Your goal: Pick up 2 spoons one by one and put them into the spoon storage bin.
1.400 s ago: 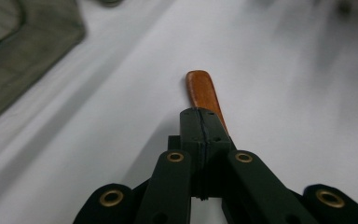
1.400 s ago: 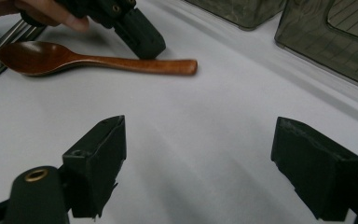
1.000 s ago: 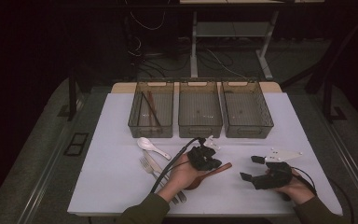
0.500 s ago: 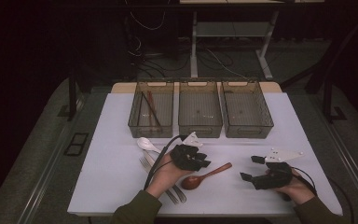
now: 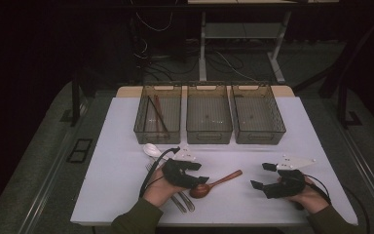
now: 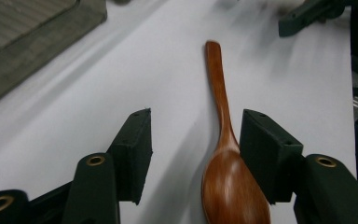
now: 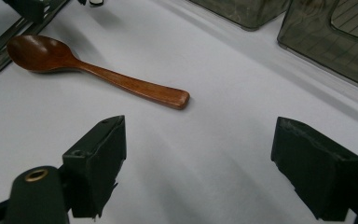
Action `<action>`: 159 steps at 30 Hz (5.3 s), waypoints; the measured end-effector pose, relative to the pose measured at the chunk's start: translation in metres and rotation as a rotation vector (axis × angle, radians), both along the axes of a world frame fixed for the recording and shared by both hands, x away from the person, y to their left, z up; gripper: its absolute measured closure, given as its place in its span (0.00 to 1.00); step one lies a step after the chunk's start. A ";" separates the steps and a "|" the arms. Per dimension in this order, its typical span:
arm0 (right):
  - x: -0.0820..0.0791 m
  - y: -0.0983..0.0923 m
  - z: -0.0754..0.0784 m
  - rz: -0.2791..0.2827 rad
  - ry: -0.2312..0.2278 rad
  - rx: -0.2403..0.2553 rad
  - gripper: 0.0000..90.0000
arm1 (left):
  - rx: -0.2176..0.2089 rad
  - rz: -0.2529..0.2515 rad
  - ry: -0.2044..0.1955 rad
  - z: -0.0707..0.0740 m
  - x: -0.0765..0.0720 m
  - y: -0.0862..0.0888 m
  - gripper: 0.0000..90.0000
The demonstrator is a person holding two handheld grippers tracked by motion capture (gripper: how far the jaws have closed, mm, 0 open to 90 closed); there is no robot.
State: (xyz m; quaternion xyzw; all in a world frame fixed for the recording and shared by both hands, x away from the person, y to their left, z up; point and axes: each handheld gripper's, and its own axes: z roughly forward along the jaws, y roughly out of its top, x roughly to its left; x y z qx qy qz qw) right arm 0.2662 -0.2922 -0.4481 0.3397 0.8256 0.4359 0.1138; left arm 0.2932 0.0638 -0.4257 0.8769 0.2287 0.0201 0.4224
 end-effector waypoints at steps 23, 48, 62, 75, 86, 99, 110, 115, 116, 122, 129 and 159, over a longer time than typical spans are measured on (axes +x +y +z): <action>-0.001 0.002 0.000 0.008 -0.006 -0.015 0.20 | 0.054 -0.032 0.027 -0.017 -0.018 0.001 0.43; -0.001 0.002 -0.001 0.009 0.003 -0.019 0.20 | 0.116 -0.089 0.022 -0.018 -0.025 -0.010 0.63; -0.001 0.002 -0.001 0.010 0.000 -0.018 0.20 | 0.147 -0.100 0.030 -0.014 -0.028 -0.015 0.81; -0.001 0.002 0.000 0.014 -0.001 -0.016 0.20 | 0.145 -0.105 0.019 -0.012 -0.031 -0.020 0.88; -0.001 0.002 0.000 0.015 -0.001 -0.016 0.20 | 0.118 -0.094 0.034 -0.010 -0.033 -0.021 0.89; -0.001 0.002 -0.001 0.022 0.001 -0.007 0.17 | 0.106 -0.066 0.016 -0.001 -0.027 -0.006 0.89; -0.001 0.003 -0.001 0.021 0.007 -0.011 0.16 | 0.077 -0.018 0.002 0.006 -0.020 0.010 0.89; -0.001 0.003 -0.002 0.025 0.009 -0.012 0.16 | 0.052 0.004 -0.008 0.010 -0.017 0.018 0.89; -0.001 0.003 -0.002 0.025 0.010 -0.013 0.16 | 0.050 0.005 -0.011 0.011 -0.016 0.020 0.89; -0.001 0.004 -0.003 0.026 0.010 -0.014 0.16 | 0.025 0.028 -0.021 0.015 -0.011 0.027 0.89; -0.001 0.004 -0.003 0.028 0.013 -0.017 0.16 | 0.006 0.046 -0.039 0.018 -0.004 0.034 0.89; -0.001 0.003 -0.002 0.024 0.016 -0.012 0.16 | -0.064 0.074 -0.126 0.054 0.056 0.031 0.89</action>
